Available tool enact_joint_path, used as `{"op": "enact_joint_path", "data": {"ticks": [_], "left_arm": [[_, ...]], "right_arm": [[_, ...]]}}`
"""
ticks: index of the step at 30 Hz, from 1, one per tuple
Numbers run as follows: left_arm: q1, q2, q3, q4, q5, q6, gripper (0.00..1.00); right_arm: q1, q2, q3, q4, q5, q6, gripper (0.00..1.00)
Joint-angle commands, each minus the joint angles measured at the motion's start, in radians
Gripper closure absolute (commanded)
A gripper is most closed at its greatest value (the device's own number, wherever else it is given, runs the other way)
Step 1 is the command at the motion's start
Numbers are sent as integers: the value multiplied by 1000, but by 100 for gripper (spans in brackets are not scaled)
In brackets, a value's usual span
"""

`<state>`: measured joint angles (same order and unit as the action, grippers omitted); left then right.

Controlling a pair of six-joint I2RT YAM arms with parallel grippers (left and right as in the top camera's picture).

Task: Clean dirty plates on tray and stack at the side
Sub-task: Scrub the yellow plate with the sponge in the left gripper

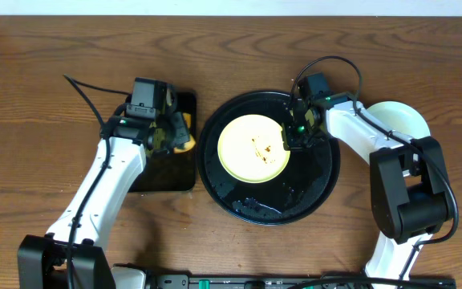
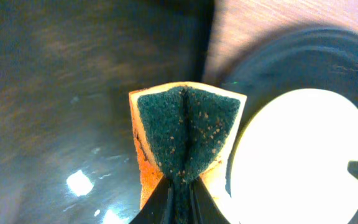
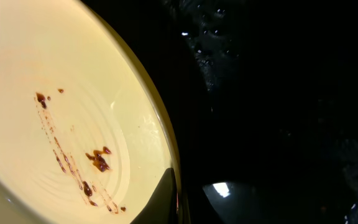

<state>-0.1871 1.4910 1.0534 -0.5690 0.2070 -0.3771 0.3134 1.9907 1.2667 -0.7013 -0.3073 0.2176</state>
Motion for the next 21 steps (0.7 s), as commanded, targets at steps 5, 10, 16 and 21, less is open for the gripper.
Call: {"op": "enact_joint_path", "data": {"ticks": [5, 10, 16, 21], "left_arm": [[-137, 32, -2, 88, 103, 29, 92], [-224, 109, -2, 157, 104, -81, 92], [-293, 220, -2, 261, 184, -162, 92], [-333, 306, -2, 344, 276, -226, 92]], "right_arm": [[66, 12, -12, -21, 48, 7, 99], [85, 12, -12, -21, 48, 7, 99], [86, 12, -12, -23, 48, 14, 99], [86, 12, -12, -22, 48, 14, 98]]}}
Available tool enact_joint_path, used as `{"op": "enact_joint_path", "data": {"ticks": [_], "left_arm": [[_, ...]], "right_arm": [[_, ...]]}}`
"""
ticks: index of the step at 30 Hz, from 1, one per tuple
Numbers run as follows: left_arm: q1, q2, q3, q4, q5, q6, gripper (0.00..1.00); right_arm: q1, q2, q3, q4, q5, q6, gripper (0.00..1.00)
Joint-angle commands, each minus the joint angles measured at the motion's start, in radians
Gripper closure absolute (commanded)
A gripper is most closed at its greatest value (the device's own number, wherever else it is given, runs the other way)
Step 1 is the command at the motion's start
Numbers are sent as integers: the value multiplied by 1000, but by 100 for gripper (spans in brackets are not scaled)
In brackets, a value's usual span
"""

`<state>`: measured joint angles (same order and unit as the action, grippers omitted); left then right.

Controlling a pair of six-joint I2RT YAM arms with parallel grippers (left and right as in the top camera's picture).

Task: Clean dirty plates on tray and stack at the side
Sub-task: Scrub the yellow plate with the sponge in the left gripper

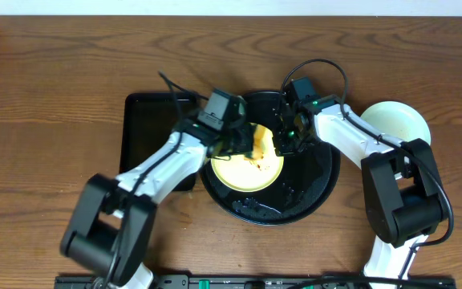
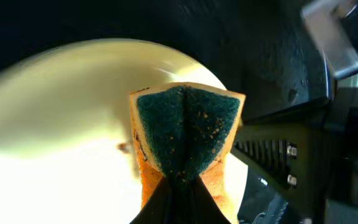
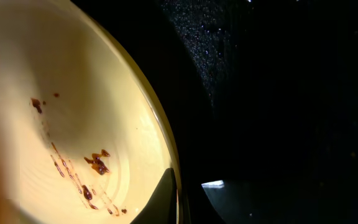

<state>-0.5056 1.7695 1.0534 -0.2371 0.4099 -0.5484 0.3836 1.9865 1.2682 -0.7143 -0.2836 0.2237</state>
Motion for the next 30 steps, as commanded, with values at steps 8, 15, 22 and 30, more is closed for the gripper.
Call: {"op": "enact_joint_path", "data": {"ticks": [8, 15, 22, 30], "left_arm": [[-69, 88, -2, 45, 88, -156, 92], [-109, 103, -3, 36, 39, -179, 92], [-110, 105, -3, -1, -145, -179, 92], [-83, 105, -3, -56, -400, -179, 92]], "right_arm": [[16, 16, -13, -9, 25, 8, 99], [16, 16, -13, -11, 25, 8, 98], [16, 16, -13, -16, 24, 8, 99], [16, 16, -13, -23, 24, 8, 99]]}}
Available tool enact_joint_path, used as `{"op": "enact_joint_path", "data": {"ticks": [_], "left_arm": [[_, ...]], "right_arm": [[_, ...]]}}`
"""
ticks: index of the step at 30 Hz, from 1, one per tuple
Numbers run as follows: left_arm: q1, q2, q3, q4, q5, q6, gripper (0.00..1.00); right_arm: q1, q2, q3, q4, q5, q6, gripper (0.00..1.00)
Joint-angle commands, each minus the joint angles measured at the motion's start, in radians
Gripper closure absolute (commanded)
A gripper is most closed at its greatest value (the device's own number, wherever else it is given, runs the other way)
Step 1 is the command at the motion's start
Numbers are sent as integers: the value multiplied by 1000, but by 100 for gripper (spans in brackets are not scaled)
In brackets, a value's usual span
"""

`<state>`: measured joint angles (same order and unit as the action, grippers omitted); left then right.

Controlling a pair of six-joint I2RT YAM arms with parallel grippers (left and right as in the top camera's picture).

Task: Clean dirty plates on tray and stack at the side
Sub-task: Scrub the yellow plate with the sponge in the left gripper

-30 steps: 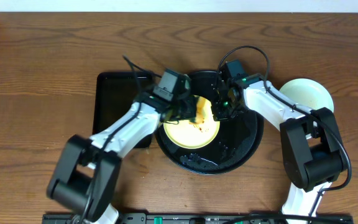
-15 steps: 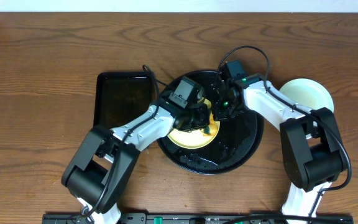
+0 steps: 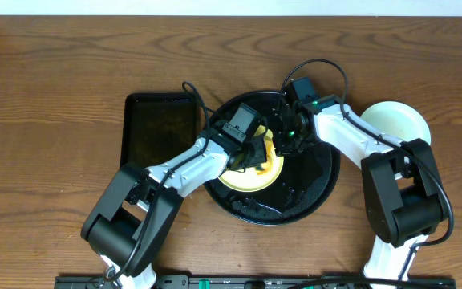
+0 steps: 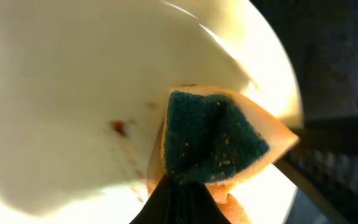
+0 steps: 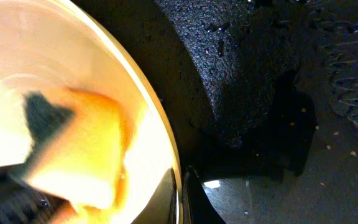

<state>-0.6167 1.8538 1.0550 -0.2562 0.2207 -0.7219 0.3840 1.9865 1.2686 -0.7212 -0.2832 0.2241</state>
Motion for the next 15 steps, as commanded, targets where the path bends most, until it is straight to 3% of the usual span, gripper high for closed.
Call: {"op": "enact_joint_path", "data": {"ticks": [1, 7, 12, 15], "left_arm": [[34, 21, -4, -52, -232, -5, 92], [66, 16, -4, -145, -262, 2, 93], [67, -86, -3, -163, -232, 158, 93], [69, -188, -4, -185, -233, 192, 92]], "right_arm": [[16, 16, -14, -16, 24, 7, 99], [16, 16, -14, -16, 26, 7, 99], [16, 16, -14, -23, 78, 7, 99], [16, 16, -14, -19, 85, 7, 98]]}}
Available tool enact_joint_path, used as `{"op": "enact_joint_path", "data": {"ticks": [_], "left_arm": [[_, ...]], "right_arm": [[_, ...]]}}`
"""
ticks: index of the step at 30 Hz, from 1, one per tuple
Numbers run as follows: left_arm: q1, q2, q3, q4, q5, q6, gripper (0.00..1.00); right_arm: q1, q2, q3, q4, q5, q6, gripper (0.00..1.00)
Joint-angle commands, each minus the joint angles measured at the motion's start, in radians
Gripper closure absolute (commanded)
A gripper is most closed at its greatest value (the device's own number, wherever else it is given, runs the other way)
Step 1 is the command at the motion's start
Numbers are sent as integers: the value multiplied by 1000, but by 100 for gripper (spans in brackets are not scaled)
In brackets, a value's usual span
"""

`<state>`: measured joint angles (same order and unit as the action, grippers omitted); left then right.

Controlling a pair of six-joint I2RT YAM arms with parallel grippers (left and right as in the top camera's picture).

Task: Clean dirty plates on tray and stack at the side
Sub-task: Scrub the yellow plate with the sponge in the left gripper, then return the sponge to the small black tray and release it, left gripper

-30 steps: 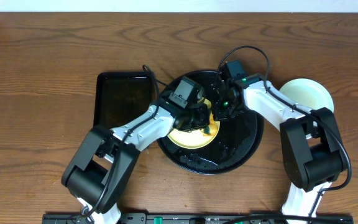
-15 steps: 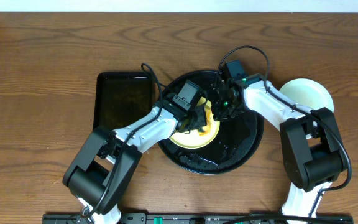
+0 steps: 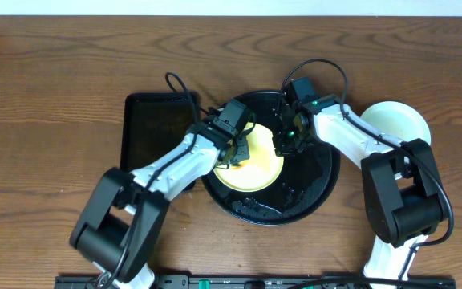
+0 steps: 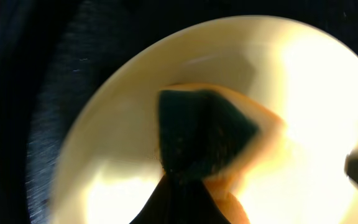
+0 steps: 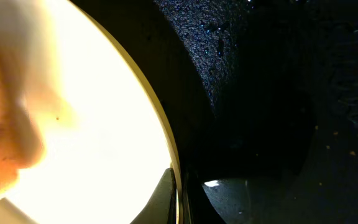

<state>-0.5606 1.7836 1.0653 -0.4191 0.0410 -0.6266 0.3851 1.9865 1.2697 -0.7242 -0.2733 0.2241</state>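
Observation:
A pale yellow plate [image 3: 260,163] lies in the round black tray [image 3: 311,193]. My left gripper [image 3: 237,151] is shut on an orange sponge with a green scouring face [image 4: 204,130], pressed on the plate's [image 4: 309,87] left part. My right gripper [image 3: 282,143] is shut on the plate's right rim [image 5: 169,146]. In the right wrist view the plate [image 5: 98,106] is glaringly bright with no stains visible, and the sponge [image 5: 2,146] is a blur at the left edge.
A rectangular black tray [image 3: 155,132] lies left of the round one. A pale plate [image 3: 399,120] sits on the table at the right, beside my right arm. Wet drops dot the round tray's floor [image 5: 278,124].
The sponge in my left gripper has moved from the plate's right-centre to its left part. The right gripper still holds the rim. No brown stains show now.
First my left gripper held the sponge over the rectangular tray, while the right held the rim of the plate streaked with brown. Then the sponge was above the plate, then pressed on the stained area, and now it is on the left part.

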Motion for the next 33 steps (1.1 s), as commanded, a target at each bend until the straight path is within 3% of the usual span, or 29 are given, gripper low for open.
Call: {"op": "enact_joint_path", "data": {"ticks": [1, 9, 16, 25, 30, 33], "left_arm": [[14, -153, -14, -27, -53, 119, 93], [81, -290, -14, -131, -167, 175, 92], [255, -286, -14, -136, -144, 220, 92], [512, -176, -14, -38, 348, 391, 93], [592, -46, -14, -32, 459, 392, 93], [631, 32, -14, -42, 444, 413, 93]], "right_arm": [[15, 16, -15, -13, 75, 7, 96], [15, 16, -15, 10, 75, 7, 92], [15, 16, -15, 6, 74, 7, 92], [15, 16, -15, 6, 74, 7, 92], [15, 16, -15, -2, 74, 7, 93], [15, 16, -15, -9, 74, 7, 93]]}}
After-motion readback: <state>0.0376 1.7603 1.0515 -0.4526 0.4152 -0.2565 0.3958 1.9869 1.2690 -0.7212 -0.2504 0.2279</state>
